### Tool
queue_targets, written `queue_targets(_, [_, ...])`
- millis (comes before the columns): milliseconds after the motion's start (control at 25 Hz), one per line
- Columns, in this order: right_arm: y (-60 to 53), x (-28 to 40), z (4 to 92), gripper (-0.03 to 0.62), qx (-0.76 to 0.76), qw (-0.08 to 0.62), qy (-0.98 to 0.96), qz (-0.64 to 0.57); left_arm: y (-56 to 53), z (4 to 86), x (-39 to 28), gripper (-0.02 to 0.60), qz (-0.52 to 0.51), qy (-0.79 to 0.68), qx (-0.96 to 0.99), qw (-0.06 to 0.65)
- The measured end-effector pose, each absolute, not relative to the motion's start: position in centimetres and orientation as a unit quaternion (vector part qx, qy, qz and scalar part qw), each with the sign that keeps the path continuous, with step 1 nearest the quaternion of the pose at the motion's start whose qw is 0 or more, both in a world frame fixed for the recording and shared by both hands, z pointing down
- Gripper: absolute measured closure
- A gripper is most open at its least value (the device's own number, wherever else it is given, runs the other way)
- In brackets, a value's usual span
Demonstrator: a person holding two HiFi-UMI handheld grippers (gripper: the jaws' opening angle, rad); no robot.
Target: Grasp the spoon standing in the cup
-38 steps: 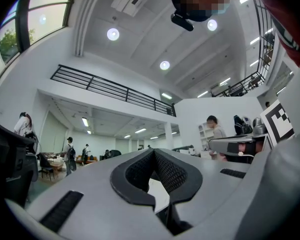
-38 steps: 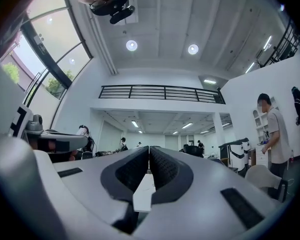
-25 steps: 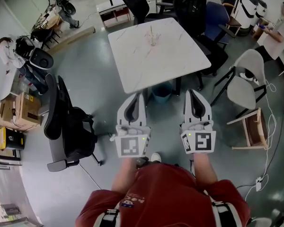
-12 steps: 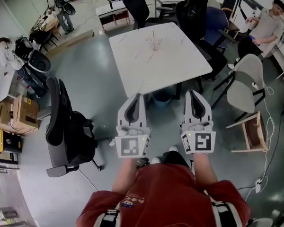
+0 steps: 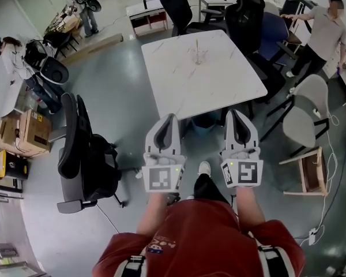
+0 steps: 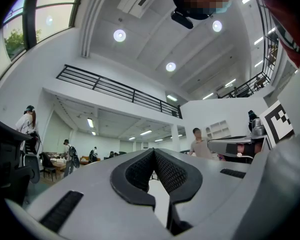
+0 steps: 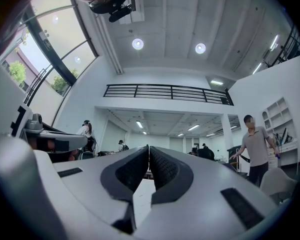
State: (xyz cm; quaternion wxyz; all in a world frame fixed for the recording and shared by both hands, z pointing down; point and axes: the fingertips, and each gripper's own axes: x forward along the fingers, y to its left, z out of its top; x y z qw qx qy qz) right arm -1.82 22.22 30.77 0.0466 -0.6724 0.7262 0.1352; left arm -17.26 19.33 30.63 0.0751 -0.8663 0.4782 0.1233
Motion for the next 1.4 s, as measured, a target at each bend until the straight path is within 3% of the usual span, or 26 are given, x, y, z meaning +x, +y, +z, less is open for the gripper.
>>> queue_targets(1400, [10.3,3.9,31.6,0.579,-0.660,0.069,0.739,0.118,8.2,31.2,-9.5,0.572,0.083,0.478,-0.871,0.078])
